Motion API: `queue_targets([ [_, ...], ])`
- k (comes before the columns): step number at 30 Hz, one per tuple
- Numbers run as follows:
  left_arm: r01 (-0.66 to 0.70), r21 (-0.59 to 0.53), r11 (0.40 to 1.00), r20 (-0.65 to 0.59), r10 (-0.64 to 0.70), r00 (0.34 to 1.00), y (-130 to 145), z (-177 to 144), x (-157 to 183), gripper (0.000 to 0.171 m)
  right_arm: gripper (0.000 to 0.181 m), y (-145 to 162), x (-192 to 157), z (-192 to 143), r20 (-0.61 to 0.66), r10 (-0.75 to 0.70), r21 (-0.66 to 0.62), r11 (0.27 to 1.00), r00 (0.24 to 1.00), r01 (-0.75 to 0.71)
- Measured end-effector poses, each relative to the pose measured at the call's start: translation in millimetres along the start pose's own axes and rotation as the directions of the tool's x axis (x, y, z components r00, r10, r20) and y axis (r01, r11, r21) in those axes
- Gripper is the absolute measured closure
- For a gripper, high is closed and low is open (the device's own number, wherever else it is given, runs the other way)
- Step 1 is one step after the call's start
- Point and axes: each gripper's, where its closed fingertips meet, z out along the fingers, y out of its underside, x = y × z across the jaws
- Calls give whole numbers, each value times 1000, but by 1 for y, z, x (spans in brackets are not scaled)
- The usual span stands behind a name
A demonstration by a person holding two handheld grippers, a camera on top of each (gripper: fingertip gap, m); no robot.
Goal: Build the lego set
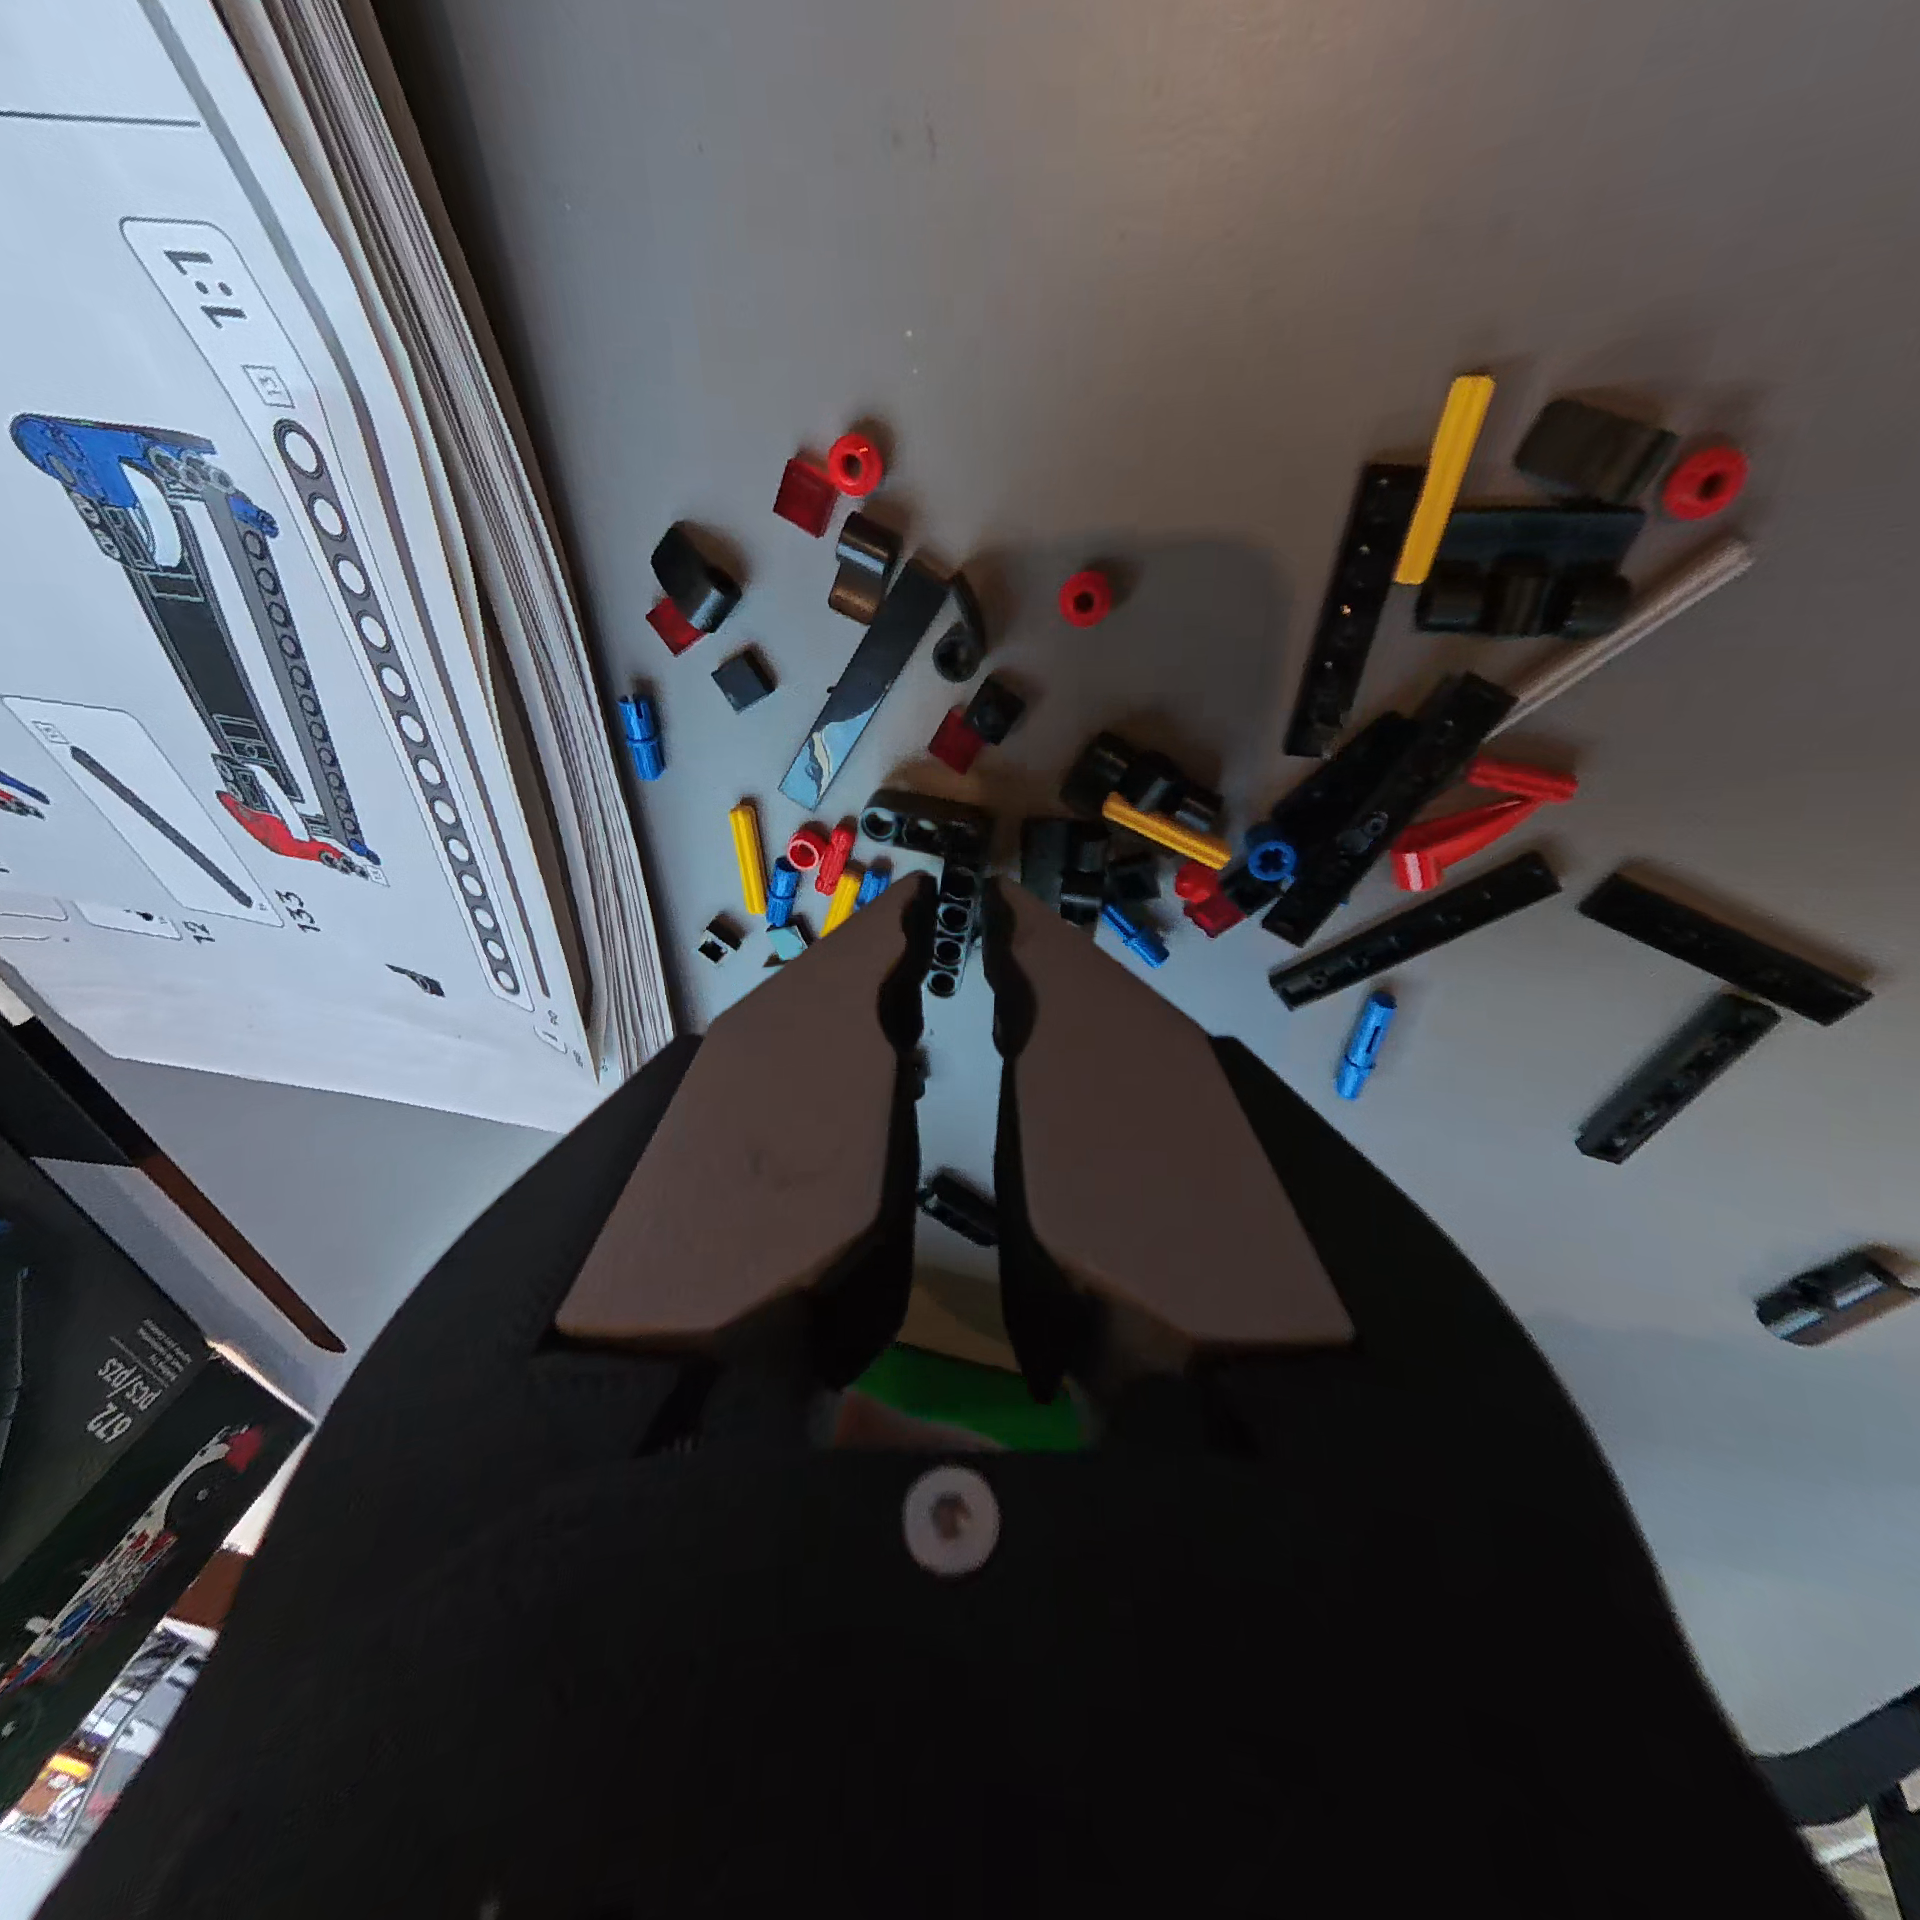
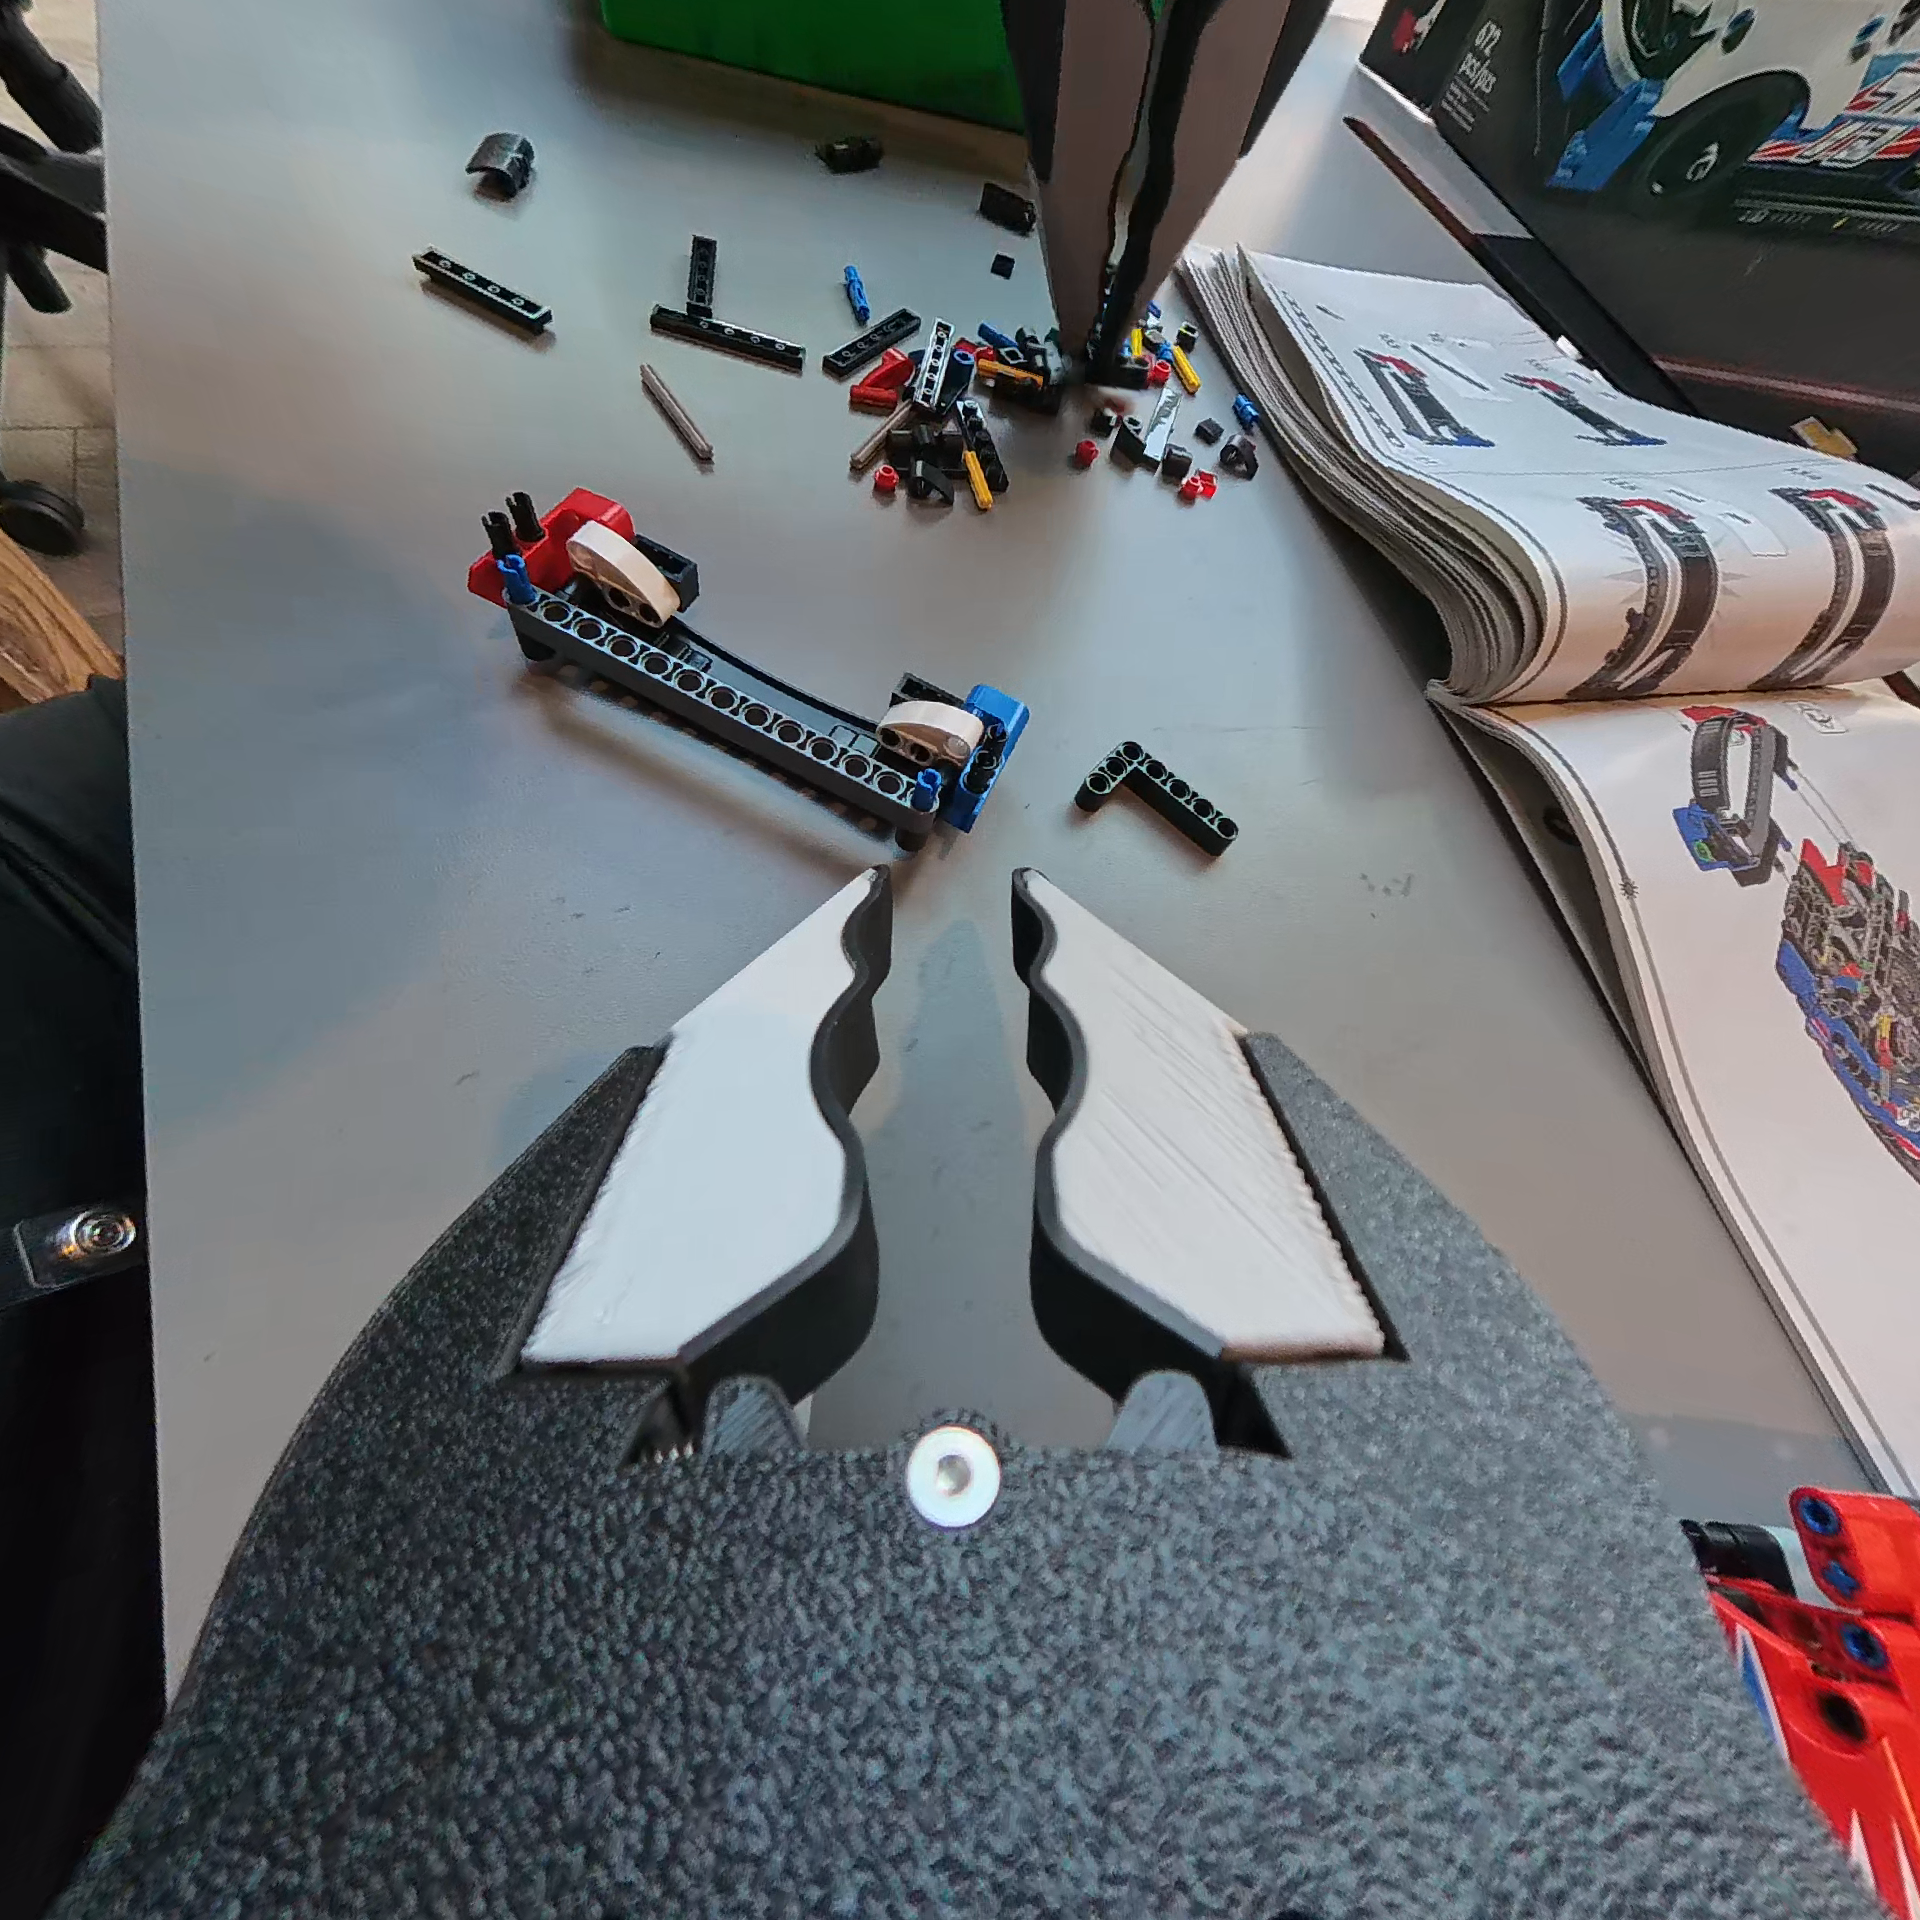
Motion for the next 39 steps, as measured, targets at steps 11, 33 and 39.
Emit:
queue_targets([
  [11, -148, 154, 977, 137, 127, 982, -89, -62, 12, 166, 159, 0, 0, 0, -5, -9, -2, 1000, 1000, 9],
  [33, -317, 311, 896, 42, 320, 946, -261, -23, 71, 154, 155, -11, -28, -36, 172, -120, 193, 977, 978, 86],
  [39, -128, 428, 895, 56, 115, 992, -241, -50, 65, 135, 163, 0, 12, -46, 90, 40, 162, 985, 995, -55],
])
